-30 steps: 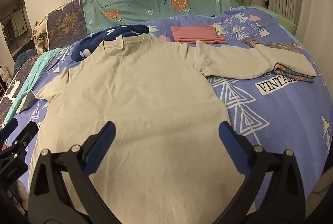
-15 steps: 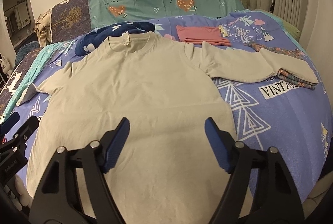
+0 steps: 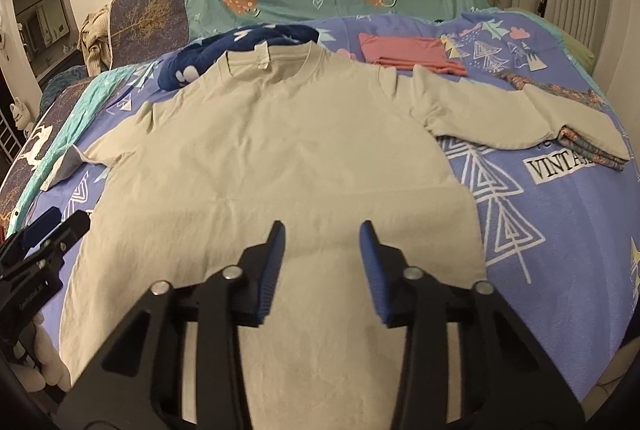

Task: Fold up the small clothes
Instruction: 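Grasp the side edge of the beige t-shirt with the left tool and lift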

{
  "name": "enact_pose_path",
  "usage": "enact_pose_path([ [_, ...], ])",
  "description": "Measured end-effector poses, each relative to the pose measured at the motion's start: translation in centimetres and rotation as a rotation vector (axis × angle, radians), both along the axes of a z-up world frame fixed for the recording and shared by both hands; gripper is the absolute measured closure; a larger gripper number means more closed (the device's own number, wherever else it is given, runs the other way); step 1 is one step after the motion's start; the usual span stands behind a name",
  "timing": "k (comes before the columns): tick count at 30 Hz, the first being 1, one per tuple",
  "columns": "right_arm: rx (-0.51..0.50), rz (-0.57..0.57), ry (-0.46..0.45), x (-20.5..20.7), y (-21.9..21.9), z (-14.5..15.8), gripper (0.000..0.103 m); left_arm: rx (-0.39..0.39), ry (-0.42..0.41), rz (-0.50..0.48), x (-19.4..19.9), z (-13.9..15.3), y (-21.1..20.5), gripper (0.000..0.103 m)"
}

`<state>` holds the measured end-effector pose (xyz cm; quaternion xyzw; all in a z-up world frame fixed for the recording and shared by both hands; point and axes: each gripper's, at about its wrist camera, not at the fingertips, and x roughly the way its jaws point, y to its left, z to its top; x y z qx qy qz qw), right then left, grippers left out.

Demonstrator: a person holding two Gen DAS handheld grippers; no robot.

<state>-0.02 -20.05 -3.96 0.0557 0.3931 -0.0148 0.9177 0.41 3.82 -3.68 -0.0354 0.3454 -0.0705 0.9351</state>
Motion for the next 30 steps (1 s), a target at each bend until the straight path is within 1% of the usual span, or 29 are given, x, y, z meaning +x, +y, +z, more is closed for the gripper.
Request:
enact_pose_path([
  [1, -0.005, 0.003, 0.005, 0.1, 0.2, -0.2, 0.066, -0.038, 0.018, -0.001, 0.4, -0.2, 0.7, 0.038],
  [4, -0.006, 0.018, 0.03, 0.6, 0.5, -0.7, 0.066, -0.145, 0.059, 0.03, 1.5, -0.6, 3.5, 0.042],
  [6, 0.008, 0.046, 0.084, 1.2, 0.7, -1.3, 0.066, -0.183, 0.066, 0.064, 2.1, -0.5, 5.4, 0.042],
  [8, 0.023, 0.06, 0.113, 1.7, 0.8, -1.9, 0.066, -0.211, 0.062, 0.099, 2.8, -0.4, 7.3, 0.042],
  [9, 0.022, 0.061, 0.116, 1.7, 0.9, -2.0, 0.066, -0.238, 0.063, 0.128, 3.2, -0.4, 8.7, 0.042],
  [10, 0.016, 0.058, 0.115, 1.9, 0.9, -2.0, 0.066, -0.278, 0.068, 0.163, 3.7, -0.5, 10.3, 0.04],
  [11, 0.012, 0.052, 0.111, 2.0, 0.9, -2.0, 0.064, -0.327, 0.076, 0.195, 4.3, -0.6, 11.9, 0.039],
  [13, 0.012, 0.044, 0.106, 2.3, 0.8, -2.0, 0.059, -0.438, 0.104, 0.288, 5.8, -1.5, 16.2, 0.033],
  [14, 0.008, 0.037, 0.102, 2.5, 0.7, -2.0, 0.055, -0.466, 0.109, 0.324, 6.3, -1.9, 17.7, 0.033],
  [15, 0.005, 0.035, 0.102, 2.7, 0.6, -1.9, 0.052, -0.502, 0.12, 0.384, 7.0, -2.5, 20.0, 0.03],
  [16, 0.002, 0.035, 0.102, 2.9, 0.5, -2.0, 0.05, -0.538, 0.131, 0.439, 7.8, -3.2, 22.1, 0.03],
  [17, 0.003, 0.034, 0.106, 3.2, 0.3, -2.0, 0.047, -0.577, 0.137, 0.472, 8.3, -3.7, 23.7, 0.03],
  [18, 0.007, 0.033, 0.111, 3.4, 0.2, -2.1, 0.044, -0.631, 0.146, 0.509, 9.1, -4.4, 25.6, 0.03],
  [21, 0.014, 0.02, 0.124, 4.3, -0.2, -2.3, 0.043, -0.768, 0.171, 0.639, 11.2, -6.6, 30.7, 0.03],
  [24, -0.002, -0.003, 0.132, 5.1, -0.4, -2.7, 0.041, -0.836, 0.174, 0.763, 12.9, -8.1, 34.3, 0.03],
  [27, -0.014, -0.013, 0.14, 5.8, -0.4, -3.0, 0.04, -0.884, 0.169, 0.878, 14.0, -9.2, 37.1, 0.031],
  [29, -0.02, -0.011, 0.146, 6.2, -0.2, -3.3, 0.039, -0.927, 0.15, 0.926, 14.5, -9.6, 38.8, 0.043],
  [30, -0.021, -0.009, 0.148, 6.4, -0.2, -3.4, 0.039, -0.936, 0.127, 0.931, 14.8, -9.5, 39.3, 0.068],
])
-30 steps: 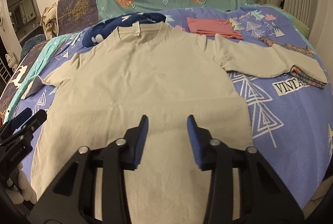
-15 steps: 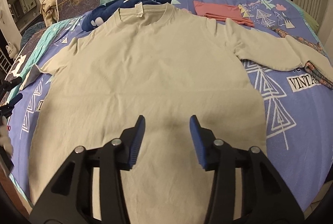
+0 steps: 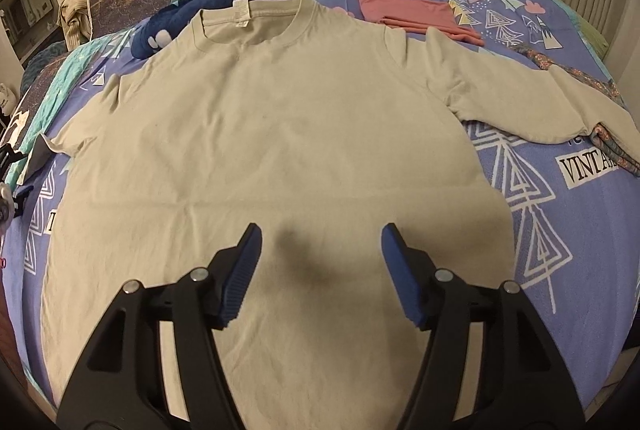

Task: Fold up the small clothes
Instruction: 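Grasp the side edge of the beige t-shirt with the left tool and lift, then fold the held side over toward the shirt's middle and open the left tool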

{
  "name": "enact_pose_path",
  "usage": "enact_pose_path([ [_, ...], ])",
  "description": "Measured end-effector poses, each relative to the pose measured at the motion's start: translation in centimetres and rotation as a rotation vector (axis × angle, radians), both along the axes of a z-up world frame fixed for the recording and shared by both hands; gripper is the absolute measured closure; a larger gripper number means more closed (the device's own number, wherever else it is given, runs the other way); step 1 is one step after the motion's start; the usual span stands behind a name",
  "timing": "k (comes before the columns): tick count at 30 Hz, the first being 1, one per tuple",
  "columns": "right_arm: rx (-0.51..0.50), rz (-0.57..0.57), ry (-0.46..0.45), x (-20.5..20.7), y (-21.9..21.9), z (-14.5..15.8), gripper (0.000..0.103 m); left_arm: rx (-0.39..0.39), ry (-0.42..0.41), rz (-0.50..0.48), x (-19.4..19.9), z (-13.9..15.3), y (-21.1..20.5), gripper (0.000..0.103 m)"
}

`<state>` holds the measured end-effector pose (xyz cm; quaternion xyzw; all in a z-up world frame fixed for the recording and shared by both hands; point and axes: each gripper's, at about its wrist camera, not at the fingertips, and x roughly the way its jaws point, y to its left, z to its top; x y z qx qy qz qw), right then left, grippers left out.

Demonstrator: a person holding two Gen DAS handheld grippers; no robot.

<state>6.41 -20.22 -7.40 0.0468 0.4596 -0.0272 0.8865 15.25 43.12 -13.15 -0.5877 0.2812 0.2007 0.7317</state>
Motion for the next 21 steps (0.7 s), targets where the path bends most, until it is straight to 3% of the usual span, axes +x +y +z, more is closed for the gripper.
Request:
enact_pose_path([
  [1, 0.0, 0.001, 0.002, 0.2, 0.1, -0.1, 0.039, 0.0, -0.014, -0.012, 0.5, 0.0, 0.4, 0.097],
  [2, 0.0, 0.002, 0.004, 0.4, 0.1, -0.3, 0.039, -0.001, -0.02, -0.022, 0.8, -0.1, 0.9, 0.102],
  [4, 0.0, 0.001, 0.006, 0.8, 0.1, -0.4, 0.039, 0.05, -0.018, -0.034, 1.4, 1.2, 0.7, 0.102],
  [6, 0.0, 0.001, 0.004, 1.1, 0.0, -0.4, 0.039, 0.163, -0.05, -0.076, 1.9, 4.0, -0.4, 0.102],
  [10, 0.007, 0.003, -0.011, 1.6, -0.4, -0.1, 0.039, 0.406, -0.175, -0.241, 3.3, 12.1, -6.6, 0.102],
  [12, 0.01, 0.001, -0.022, 1.7, -0.7, 0.0, 0.039, 0.51, -0.274, -0.374, 3.9, 16.3, -12.2, 0.102],
  [16, 0.02, -0.016, -0.028, 1.9, -1.7, 0.2, 0.039, 0.661, -0.433, -0.67, 4.3, 20.8, -25.6, 0.101],
  [20, 0.022, -0.039, -0.032, 1.8, -3.0, 0.2, 0.038, 0.754, -0.498, -0.966, 3.7, 19.9, -39.8, 0.097],
  [21, 0.023, -0.045, -0.032, 1.8, -3.2, 0.3, 0.038, 0.779, -0.496, -1.025, 3.5, 18.8, -42.7, 0.083],
])
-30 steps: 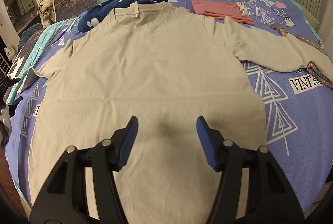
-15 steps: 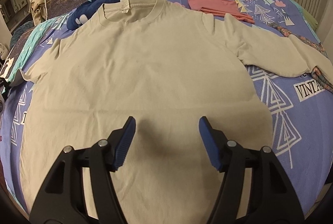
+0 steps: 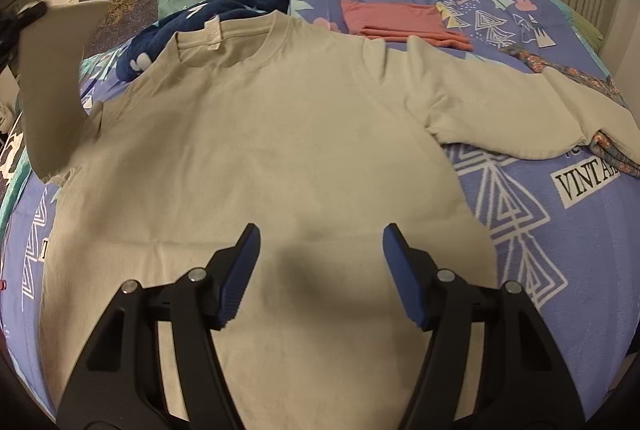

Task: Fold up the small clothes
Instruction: 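Fold the held side over toward the shirt's middle and open the left tool, then grasp the opposite side edge of the shirt with the right tool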

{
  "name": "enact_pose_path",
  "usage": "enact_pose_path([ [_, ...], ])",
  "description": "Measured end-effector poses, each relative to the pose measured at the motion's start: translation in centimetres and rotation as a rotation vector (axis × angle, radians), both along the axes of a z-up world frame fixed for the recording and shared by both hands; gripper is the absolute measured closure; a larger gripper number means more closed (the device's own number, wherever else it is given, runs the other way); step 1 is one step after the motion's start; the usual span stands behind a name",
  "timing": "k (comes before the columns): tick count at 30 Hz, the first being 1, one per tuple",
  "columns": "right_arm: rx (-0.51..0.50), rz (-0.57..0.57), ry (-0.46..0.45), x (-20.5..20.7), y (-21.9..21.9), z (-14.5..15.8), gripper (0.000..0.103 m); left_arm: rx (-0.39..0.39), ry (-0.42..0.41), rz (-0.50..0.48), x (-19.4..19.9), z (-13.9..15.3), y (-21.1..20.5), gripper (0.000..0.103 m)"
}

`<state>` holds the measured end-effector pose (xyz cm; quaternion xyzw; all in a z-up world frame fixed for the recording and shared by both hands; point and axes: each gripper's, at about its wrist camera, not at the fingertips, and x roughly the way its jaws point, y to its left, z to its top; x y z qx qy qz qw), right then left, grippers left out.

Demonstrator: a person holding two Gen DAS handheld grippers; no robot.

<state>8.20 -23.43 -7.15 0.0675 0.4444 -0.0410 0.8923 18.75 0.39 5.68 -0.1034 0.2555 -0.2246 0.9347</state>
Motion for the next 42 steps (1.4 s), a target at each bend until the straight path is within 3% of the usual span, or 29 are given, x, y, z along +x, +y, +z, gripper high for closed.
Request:
enact_pose_path([
  [1, 0.001, -0.007, 0.001, 0.0, -0.3, 0.0, 0.038, 0.042, 0.006, -0.034, -0.2, -1.1, -2.5, 0.061],
  [2, 0.006, -0.018, 0.004, -0.1, -0.9, 0.0, 0.038, 0.095, 0.02, -0.066, -0.4, -2.6, -5.2, 0.055],
  [5, 0.02, -0.03, 0.012, -0.1, -2.3, -0.1, 0.038, 0.214, 0.074, -0.172, -2.1, -6.1, -9.4, 0.053],
  [7, 0.025, -0.021, 0.019, 0.1, -3.1, -0.2, 0.038, 0.286, 0.083, -0.187, -3.3, -7.6, -9.4, 0.048],
  [11, 0.068, 0.034, 0.032, 1.6, -3.6, 0.0, 0.039, 0.418, 0.051, -0.109, -5.3, -9.3, -6.0, 0.039],
  [14, 0.14, 0.107, 0.039, 4.0, -2.9, 0.2, 0.047, 0.446, 0.117, -0.014, -5.5, -10.6, -1.6, 0.038],
  [17, 0.185, 0.215, 0.038, 7.0, -1.1, 0.2, 0.048, 0.473, 0.164, 0.085, -5.3, -11.6, 2.0, 0.038],
  [21, 0.217, 0.258, 0.082, 12.0, 0.8, -1.3, 0.048, 0.584, 0.206, 0.274, -4.6, -13.1, 6.4, 0.037],
  [23, 0.258, 0.236, 0.144, 13.9, 1.4, -2.8, 0.041, 0.586, 0.239, 0.34, -4.2, -13.7, 8.4, 0.037],
  [25, 0.257, 0.239, 0.121, 14.6, 2.2, -3.0, 0.037, 0.559, 0.265, 0.37, -3.8, -13.9, 9.9, 0.036],
  [26, 0.22, 0.251, 0.102, 14.8, 3.2, -2.8, 0.051, 0.535, 0.278, 0.378, -3.7, -14.1, 10.8, 0.033],
  [27, 0.188, 0.268, 0.092, 15.0, 4.0, -2.8, 0.082, 0.511, 0.288, 0.386, -3.5, -14.1, 11.4, 0.03],
  [29, 0.145, 0.294, 0.077, 15.2, 5.0, -2.6, 0.096, 0.489, 0.291, 0.405, -3.2, -14.3, 12.1, 0.03],
  [31, 0.185, 0.289, 0.027, 15.1, 4.8, -1.0, 0.098, 0.484, 0.288, 0.413, -2.9, -14.3, 12.2, 0.03],
  [33, 0.201, 0.287, -0.084, 13.7, 3.9, 2.2, 0.098, 0.48, 0.28, 0.406, -3.1, -14.4, 12.2, 0.03],
  [36, 0.134, 0.206, -0.189, 11.9, 1.1, 6.1, 0.098, 0.475, 0.279, 0.403, -3.1, -14.3, 12.2, 0.03],
  [39, 0.102, 0.134, -0.151, 12.0, -2.2, 5.7, 0.096, 0.47, 0.275, 0.393, -3.0, -14.4, 11.8, 0.03],
  [42, 0.138, 0.091, -0.007, 13.5, -4.9, 1.5, 0.094, 0.484, 0.268, 0.392, -2.9, -14.4, 11.5, 0.03],
])
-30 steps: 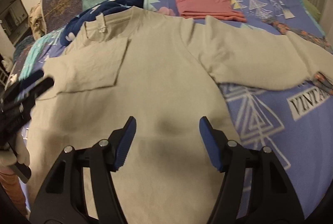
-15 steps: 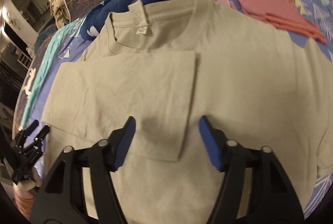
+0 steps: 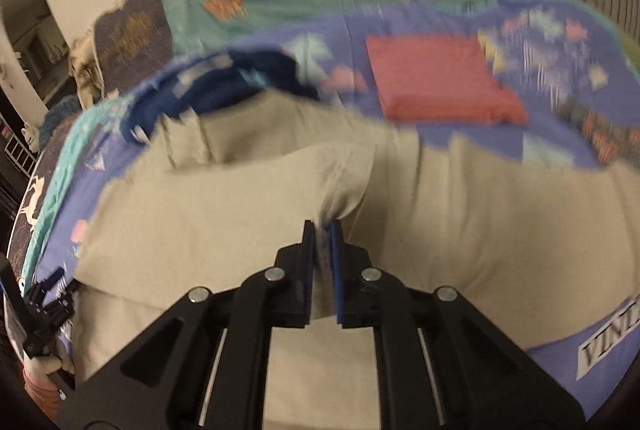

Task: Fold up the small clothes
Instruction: 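Grasp the opposite side edge of the shirt with the right tool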

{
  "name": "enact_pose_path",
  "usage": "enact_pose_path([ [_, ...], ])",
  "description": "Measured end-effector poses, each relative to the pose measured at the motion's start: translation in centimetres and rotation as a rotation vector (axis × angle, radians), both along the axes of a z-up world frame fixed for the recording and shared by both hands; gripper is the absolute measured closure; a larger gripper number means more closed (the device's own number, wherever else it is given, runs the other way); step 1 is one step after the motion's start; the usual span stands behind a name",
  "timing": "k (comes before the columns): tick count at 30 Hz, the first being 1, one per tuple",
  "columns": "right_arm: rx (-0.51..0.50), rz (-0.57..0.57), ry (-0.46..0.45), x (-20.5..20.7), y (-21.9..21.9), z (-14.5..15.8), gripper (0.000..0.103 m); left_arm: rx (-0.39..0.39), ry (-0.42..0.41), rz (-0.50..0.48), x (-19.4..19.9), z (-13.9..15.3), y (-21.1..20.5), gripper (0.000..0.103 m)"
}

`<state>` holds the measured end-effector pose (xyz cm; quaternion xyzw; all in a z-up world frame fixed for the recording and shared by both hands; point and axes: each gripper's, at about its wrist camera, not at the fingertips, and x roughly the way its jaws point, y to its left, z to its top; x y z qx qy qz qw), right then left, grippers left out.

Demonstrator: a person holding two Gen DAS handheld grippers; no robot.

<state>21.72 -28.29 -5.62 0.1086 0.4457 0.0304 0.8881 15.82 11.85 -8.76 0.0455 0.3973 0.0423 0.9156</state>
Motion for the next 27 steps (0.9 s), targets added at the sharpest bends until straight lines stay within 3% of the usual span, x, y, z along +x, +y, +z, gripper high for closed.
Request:
enact_pose_path([
  [2, -0.019, -0.032, 0.067, 0.3, -0.6, -2.6, 0.088, 0.002, -0.003, 0.0, -0.1, 0.1, 0.0, 0.03],
  [4, -0.039, -0.05, 0.062, -0.4, -1.1, -3.2, 0.088, 0.0, 0.001, -0.002, -0.2, 0.2, 0.0, 0.03],
  [6, -0.053, -0.072, 0.038, -1.1, -1.1, -2.6, 0.08, -0.001, 0.007, -0.014, -0.6, 0.3, -0.1, 0.03],
  [8, -0.106, -0.072, -0.02, -2.3, -0.7, -1.3, 0.08, -0.031, 0.002, -0.042, -1.4, 1.1, -0.2, 0.047],
  [10, -0.104, -0.011, -0.069, -3.0, 0.4, -0.2, 0.081, -0.138, -0.015, -0.102, -2.2, 2.6, -0.1, 0.087],
  [12, -0.033, 0.092, -0.096, -3.6, 1.7, 0.3, 0.083, -0.218, -0.055, -0.153, -2.1, 4.4, -0.6, 0.095],
  [15, -0.006, 0.153, -0.048, -3.3, 3.4, -1.0, 0.083, -0.206, -0.106, -0.208, -0.4, 5.7, -2.6, 0.095],
  [18, -0.086, 0.088, 0.07, -1.9, 3.6, -4.8, 0.086, -0.192, -0.02, -0.231, 3.0, 3.3, -4.4, 0.092],
  [19, -0.073, 0.086, 0.034, -2.3, 3.3, -5.2, 0.086, -0.144, 0.056, -0.218, 4.4, 1.2, -5.1, 0.078],
  [20, -0.089, 0.1, 0.005, -2.9, 3.5, -5.0, 0.086, -0.112, 0.125, -0.215, 5.4, -0.9, -5.6, 0.076],
  [21, -0.11, 0.116, 0.001, -3.4, 3.8, -4.8, 0.086, -0.09, 0.057, -0.226, 4.9, -1.8, -6.0, 0.076],
  [22, -0.102, 0.118, -0.004, -4.1, 3.5, -4.4, 0.085, -0.074, 0.06, -0.23, 4.8, -1.6, -6.3, 0.075],
  [24, 0.007, 0.061, -0.041, -6.2, 0.2, -2.8, 0.081, -0.073, 0.068, -0.229, 4.8, -1.3, -6.3, 0.075],
  [27, 0.119, -0.189, -0.13, -8.9, -8.7, -0.2, 0.075, -0.097, 0.063, -0.231, 4.8, -1.5, -6.0, 0.075],
])
